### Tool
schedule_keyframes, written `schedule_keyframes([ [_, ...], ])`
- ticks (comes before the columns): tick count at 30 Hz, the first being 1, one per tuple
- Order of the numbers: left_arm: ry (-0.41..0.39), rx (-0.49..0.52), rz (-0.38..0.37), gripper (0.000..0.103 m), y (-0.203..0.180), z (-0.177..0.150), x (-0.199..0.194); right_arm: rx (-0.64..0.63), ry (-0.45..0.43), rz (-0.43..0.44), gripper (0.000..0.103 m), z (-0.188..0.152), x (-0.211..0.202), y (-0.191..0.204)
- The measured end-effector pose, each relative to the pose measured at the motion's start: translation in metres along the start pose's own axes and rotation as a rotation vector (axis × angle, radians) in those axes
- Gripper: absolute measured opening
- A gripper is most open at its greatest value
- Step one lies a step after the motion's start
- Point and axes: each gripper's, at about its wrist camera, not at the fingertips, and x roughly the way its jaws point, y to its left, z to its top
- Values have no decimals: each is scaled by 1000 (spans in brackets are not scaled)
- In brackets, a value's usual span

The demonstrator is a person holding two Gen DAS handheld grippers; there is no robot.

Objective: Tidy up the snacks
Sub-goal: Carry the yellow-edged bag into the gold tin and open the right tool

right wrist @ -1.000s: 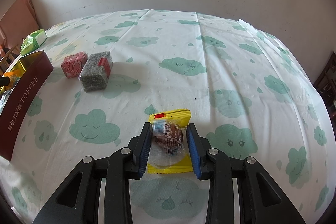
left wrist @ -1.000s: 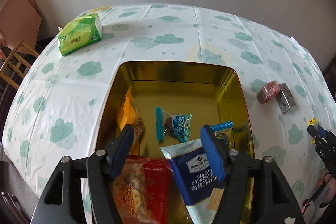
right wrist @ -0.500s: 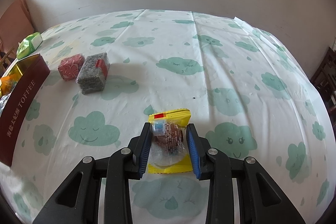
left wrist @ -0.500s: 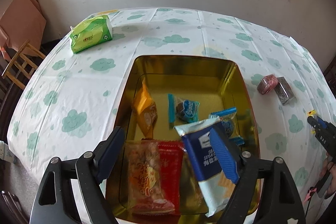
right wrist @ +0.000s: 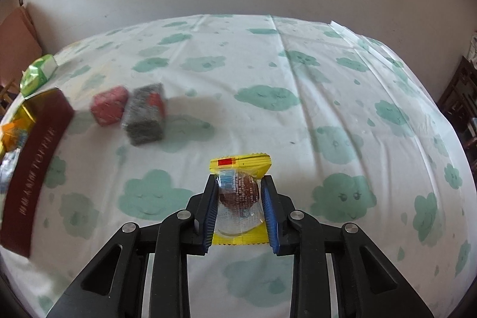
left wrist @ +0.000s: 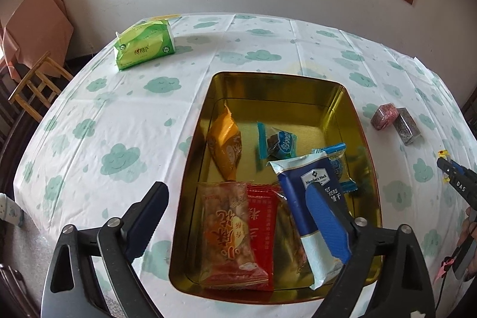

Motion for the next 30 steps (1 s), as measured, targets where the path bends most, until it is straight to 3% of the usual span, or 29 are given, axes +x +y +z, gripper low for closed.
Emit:
schedule_keyframes([
  [9, -35, -45, -5, 95, 20, -2, -16, -114, -44, 154, 29, 6, -48, 72],
  [18, -39, -113, 32, 95, 49, -9, -24, -248, -64, 322, 29, -11, -102, 144],
  [24, -41, -128, 49, 95, 61, -13, -27, -307, -61, 359, 29, -14, -109, 169],
  [30, -40, -121, 82, 95, 65, -15, -29, -335, -42, 334, 29, -10, -97, 176],
])
